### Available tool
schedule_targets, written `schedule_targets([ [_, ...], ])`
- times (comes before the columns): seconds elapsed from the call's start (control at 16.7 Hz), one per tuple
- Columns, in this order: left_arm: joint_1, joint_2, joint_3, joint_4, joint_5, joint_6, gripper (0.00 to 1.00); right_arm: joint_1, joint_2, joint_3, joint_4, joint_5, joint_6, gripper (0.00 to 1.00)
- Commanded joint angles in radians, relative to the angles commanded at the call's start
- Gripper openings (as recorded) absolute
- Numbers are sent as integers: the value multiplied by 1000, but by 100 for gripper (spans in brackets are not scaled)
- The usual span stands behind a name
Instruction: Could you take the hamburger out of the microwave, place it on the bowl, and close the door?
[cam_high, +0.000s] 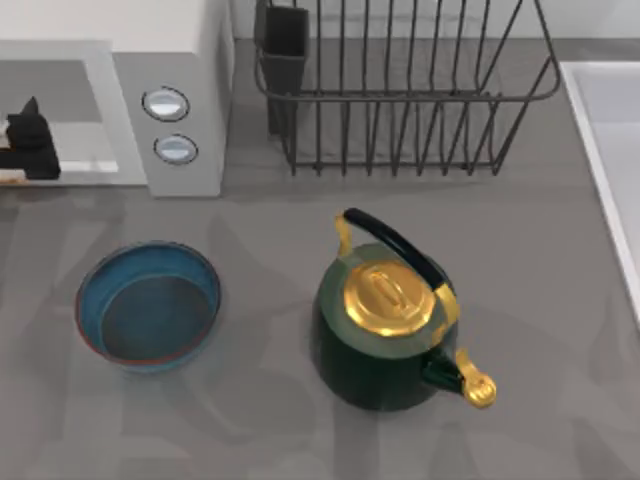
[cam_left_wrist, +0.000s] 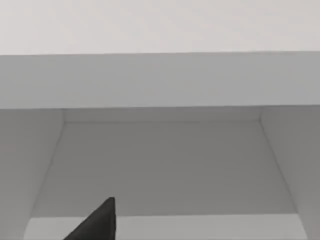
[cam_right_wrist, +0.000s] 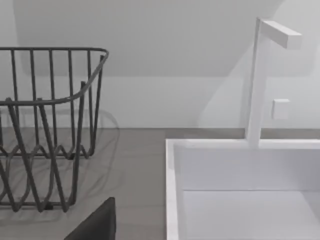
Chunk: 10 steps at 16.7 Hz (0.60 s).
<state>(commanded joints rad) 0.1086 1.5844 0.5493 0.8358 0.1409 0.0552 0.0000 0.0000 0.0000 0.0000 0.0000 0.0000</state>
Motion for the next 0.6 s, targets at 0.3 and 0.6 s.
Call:
schedule_targets([
  [0.3, 36, 506, 159, 245, 40, 16, 100, 0, 0, 0, 0, 0, 0, 100],
  [0.6, 62, 804, 256, 395, 64, 26, 100, 0, 0, 0, 0, 0, 0, 100],
])
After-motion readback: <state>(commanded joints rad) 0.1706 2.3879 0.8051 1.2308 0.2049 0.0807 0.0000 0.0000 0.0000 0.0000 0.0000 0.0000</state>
